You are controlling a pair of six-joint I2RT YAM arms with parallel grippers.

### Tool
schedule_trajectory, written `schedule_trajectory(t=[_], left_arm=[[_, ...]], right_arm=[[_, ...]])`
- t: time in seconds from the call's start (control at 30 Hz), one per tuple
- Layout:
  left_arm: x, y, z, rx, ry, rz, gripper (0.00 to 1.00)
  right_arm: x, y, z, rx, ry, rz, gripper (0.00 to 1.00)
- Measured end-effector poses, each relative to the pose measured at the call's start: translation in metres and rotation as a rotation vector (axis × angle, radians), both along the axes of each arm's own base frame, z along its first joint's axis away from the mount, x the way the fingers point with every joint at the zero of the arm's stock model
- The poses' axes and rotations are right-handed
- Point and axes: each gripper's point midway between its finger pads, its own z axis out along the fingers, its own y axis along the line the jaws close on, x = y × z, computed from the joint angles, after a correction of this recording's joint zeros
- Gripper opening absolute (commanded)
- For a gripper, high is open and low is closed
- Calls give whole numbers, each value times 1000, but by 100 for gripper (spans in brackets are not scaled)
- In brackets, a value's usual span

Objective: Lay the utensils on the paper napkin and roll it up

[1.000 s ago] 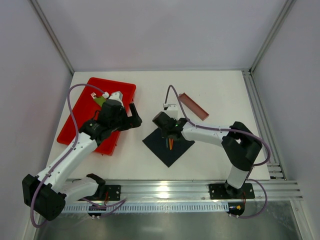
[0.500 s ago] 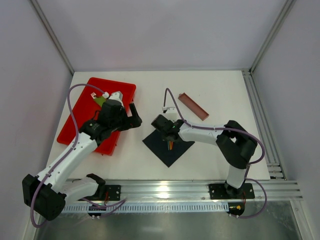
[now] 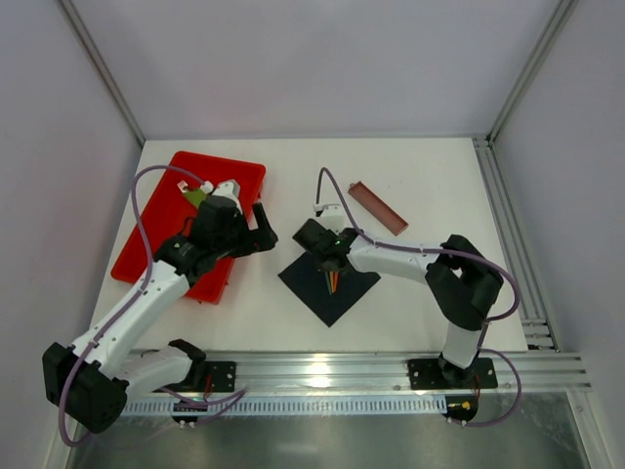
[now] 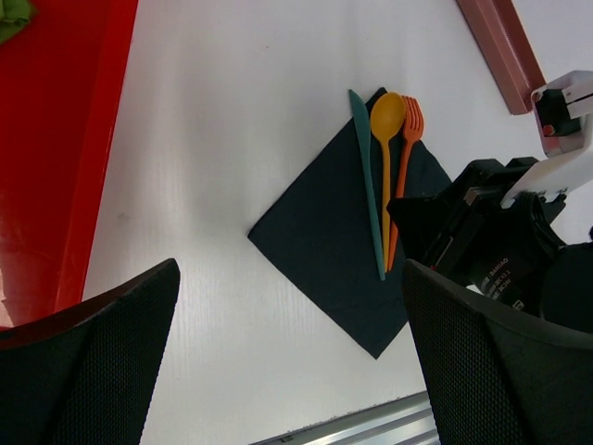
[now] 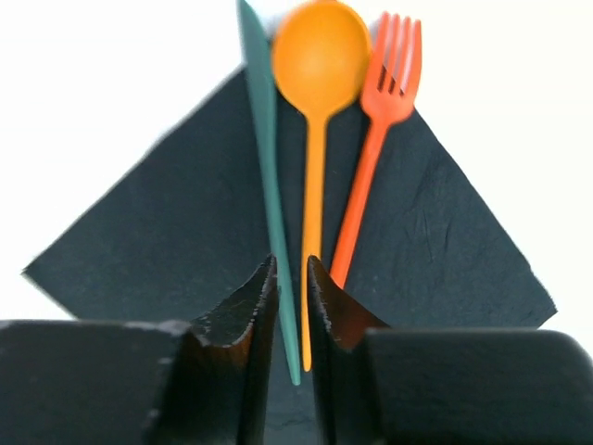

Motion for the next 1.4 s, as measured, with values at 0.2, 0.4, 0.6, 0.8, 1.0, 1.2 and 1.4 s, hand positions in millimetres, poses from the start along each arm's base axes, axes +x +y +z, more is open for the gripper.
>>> schedule_trajectory(t=[0.2, 0.4, 0.6, 0.8, 1.0, 1.2, 1.4], left_arm=[[-13, -17, -8, -64, 63, -74, 93], [-31, -40, -24, -113, 116, -158, 93], [-45, -55, -71, -137, 224, -155, 93], [-49, -61, -90, -122, 280, -146, 94], [-44, -60, -88, -127, 261, -119, 95], [-41, -59, -85, -123, 243, -108, 95], [-38, -54, -86, -99, 224, -94, 95]], right_arm=[[-5, 15, 43, 68, -21, 153, 34], [-67, -2, 42, 177, -37, 322, 48], [-139, -3, -7, 109, 41, 498, 52], [-148, 5, -11, 150, 50, 425, 54], [-157, -9, -19, 314, 95, 173, 59], [-162, -11, -11, 471, 111, -2, 62], [-168, 4, -18, 548, 140, -98, 64]])
